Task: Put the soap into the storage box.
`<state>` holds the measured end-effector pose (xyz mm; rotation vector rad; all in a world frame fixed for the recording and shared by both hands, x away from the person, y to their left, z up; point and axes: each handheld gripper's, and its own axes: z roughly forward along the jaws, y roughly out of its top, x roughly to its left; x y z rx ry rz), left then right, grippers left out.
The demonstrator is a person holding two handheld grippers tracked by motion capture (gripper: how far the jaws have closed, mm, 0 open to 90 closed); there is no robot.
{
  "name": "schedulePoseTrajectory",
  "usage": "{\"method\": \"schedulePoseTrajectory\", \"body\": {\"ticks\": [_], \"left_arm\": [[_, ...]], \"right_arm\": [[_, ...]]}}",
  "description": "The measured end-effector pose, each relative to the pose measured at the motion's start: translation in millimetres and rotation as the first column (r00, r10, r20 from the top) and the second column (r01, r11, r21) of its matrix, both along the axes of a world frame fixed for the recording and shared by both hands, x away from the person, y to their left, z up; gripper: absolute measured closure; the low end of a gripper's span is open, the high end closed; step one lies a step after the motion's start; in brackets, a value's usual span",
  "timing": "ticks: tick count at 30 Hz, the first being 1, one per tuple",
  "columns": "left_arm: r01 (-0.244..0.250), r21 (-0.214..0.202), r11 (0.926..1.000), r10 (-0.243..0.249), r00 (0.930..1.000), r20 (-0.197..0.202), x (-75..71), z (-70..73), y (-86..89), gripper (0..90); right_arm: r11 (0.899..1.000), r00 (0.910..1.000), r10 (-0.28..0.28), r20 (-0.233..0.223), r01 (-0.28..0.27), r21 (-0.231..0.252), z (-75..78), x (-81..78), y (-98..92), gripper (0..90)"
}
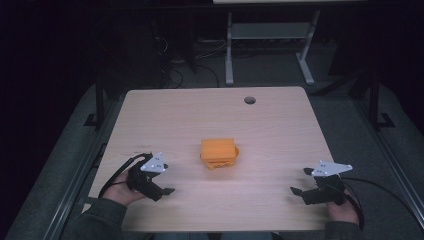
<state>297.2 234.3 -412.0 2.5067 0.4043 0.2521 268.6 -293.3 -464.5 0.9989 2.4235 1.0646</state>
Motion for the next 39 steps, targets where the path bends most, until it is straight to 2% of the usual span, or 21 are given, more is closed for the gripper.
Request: {"method": "schedulePoseTrajectory", "body": {"ticks": [2, 9, 14, 31, 39], "left_arm": [[-0.006, 0.005, 1.0000, 0.006, 1.0000, 0.002, -0.8, -1.4, 1.3, 18.2], [-0.026, -0.020, 0.9995, 0.026, 0.9996, 0.003, -5.2, -5.5, 4.7, 17.5], [-0.034, -0.023, 0.9992, 0.034, 0.9993, 0.014, -8.1, -8.6, 7.8, 17.5], [-0.051, -0.024, 0.9984, 0.051, 0.9986, 0.015, -12.0, -18.2, 13.7, 17.5], [-0.073, -0.051, 0.9961, 0.074, 0.9971, 0.020, -12.9, -26.3, 19.1, 17.5]], "right_arm": [[1.000, 1.0000, 0.000, -0.002, 0.000, 0.003, -0.4, 0.2, 0.2, 13.7], [1.000, 1.0000, -0.003, -0.001, 0.003, 0.005, -0.3, -0.1, -0.3, 13.7], [1.000, 1.0000, -0.002, -0.001, 0.002, 0.000, -0.5, 0.1, 0.0, 13.7], [1.000, 1.0000, 0.000, -0.004, 0.000, 0.001, -0.7, -0.1, -0.5, 13.7], [1.000, 1.0000, -0.002, -0.005, 0.002, 0.004, -0.6, -0.3, -0.9, 13.7]]}}
